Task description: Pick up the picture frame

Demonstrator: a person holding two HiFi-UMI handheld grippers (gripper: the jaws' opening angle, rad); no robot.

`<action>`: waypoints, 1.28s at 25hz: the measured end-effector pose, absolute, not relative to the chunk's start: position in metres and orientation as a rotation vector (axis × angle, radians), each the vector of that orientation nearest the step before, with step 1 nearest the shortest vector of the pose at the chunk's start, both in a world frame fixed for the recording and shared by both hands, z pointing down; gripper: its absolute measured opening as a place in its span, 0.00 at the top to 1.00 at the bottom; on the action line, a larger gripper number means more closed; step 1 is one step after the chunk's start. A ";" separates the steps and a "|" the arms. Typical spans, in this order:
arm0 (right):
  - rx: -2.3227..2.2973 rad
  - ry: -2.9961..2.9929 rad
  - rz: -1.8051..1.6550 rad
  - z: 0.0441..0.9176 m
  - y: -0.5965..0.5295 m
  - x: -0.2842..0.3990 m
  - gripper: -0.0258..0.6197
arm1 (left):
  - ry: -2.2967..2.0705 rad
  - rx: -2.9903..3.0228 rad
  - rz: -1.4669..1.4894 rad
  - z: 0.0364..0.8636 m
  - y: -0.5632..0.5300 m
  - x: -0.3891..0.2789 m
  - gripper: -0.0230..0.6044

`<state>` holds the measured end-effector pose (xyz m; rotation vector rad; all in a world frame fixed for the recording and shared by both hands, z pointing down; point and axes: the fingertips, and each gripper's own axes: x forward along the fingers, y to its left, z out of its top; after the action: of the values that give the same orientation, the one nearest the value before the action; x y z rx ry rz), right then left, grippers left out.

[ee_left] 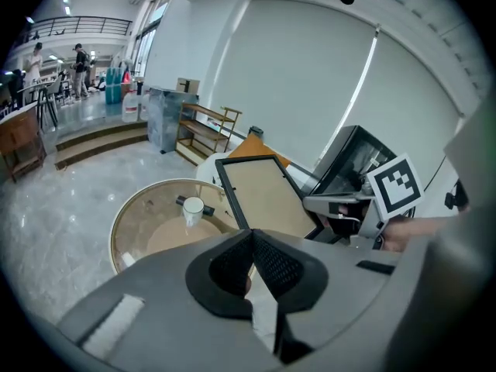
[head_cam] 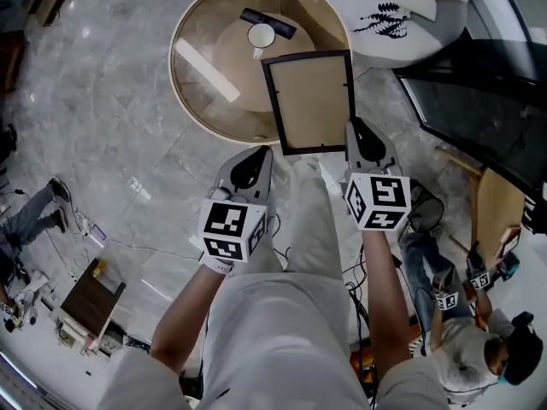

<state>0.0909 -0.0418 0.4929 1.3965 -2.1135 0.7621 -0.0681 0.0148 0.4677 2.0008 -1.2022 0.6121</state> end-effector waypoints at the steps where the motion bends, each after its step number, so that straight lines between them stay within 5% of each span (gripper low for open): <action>1: 1.413 -2.120 0.750 0.478 -0.040 0.093 0.91 | -1.206 2.006 0.603 0.455 0.016 -0.069 0.96; 19: 1.763 -2.253 0.485 0.234 -0.012 0.132 0.91 | -1.313 2.222 0.387 0.252 0.015 -0.070 0.96; 32: 1.981 -2.282 0.333 0.163 0.025 0.167 0.91 | -1.295 2.399 0.328 0.185 0.023 -0.042 0.96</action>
<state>0.1667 0.0247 0.1633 1.9812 -2.2815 0.3329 -0.0422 0.0228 0.1846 2.3994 -1.2948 0.3276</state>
